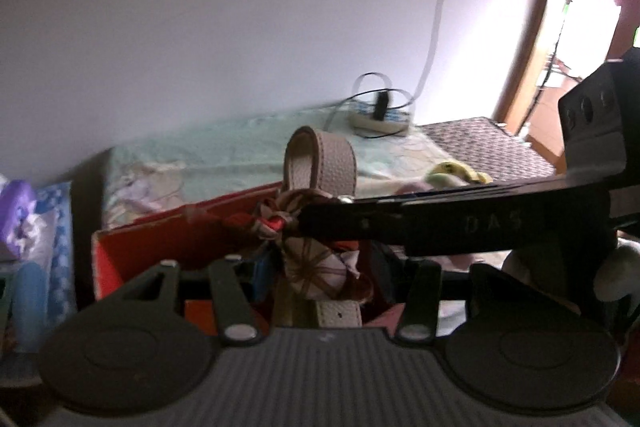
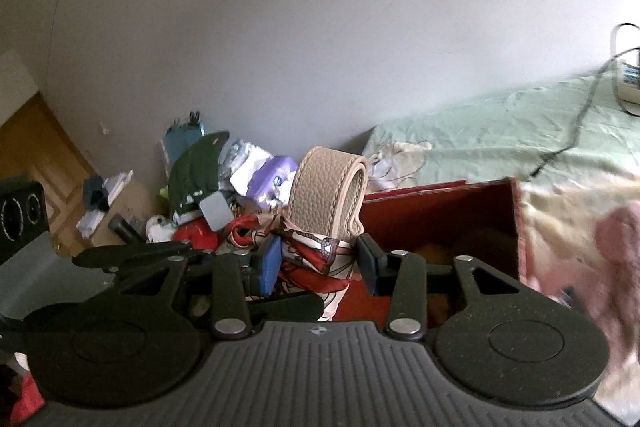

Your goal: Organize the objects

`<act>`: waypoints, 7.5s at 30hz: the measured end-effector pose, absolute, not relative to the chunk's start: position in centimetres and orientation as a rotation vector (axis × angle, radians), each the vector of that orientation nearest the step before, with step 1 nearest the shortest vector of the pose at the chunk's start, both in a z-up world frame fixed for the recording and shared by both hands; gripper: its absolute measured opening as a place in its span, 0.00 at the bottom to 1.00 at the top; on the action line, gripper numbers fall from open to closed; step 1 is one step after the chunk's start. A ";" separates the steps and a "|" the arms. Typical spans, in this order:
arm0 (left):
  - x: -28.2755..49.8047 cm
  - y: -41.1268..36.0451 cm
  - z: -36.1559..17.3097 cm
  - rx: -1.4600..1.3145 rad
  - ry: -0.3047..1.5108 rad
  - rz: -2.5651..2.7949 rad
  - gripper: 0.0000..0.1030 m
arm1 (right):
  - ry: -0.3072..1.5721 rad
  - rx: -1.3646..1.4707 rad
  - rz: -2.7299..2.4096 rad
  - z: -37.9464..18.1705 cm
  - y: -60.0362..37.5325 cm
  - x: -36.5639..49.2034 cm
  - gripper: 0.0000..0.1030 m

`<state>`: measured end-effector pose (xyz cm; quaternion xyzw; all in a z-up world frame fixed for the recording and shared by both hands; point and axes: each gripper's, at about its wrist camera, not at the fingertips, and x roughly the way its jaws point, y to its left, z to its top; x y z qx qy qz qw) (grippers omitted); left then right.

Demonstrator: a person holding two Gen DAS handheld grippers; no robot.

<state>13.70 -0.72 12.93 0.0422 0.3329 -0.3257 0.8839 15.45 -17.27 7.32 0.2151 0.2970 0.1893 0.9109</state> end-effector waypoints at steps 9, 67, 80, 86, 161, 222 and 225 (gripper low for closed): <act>17.6 2.6 8.3 0.069 0.813 -0.520 0.50 | 0.753 0.358 0.480 3.5 -12.7 20.9 0.43; 21.3 3.0 2.3 0.027 1.010 -0.463 0.53 | 1.034 0.425 0.492 -2.7 -10.8 32.2 0.43; 23.0 1.5 0.7 0.019 1.085 -0.525 0.53 | 1.171 0.230 0.459 -5.3 -10.3 33.7 0.37; 23.2 0.6 0.6 0.028 1.091 -0.556 0.53 | 1.222 0.292 0.442 -4.7 -13.1 32.7 0.37; 23.9 -2.5 0.0 0.192 1.060 -0.231 0.74 | 0.882 0.303 0.119 -2.0 -17.4 24.7 0.26; 24.4 -2.2 -0.1 0.184 1.067 -0.139 0.81 | 0.829 0.272 -0.002 -1.6 -17.4 24.1 0.23; 24.5 -2.2 -0.2 0.178 1.071 -0.136 0.82 | 0.837 0.265 0.002 -1.6 -17.4 24.2 0.23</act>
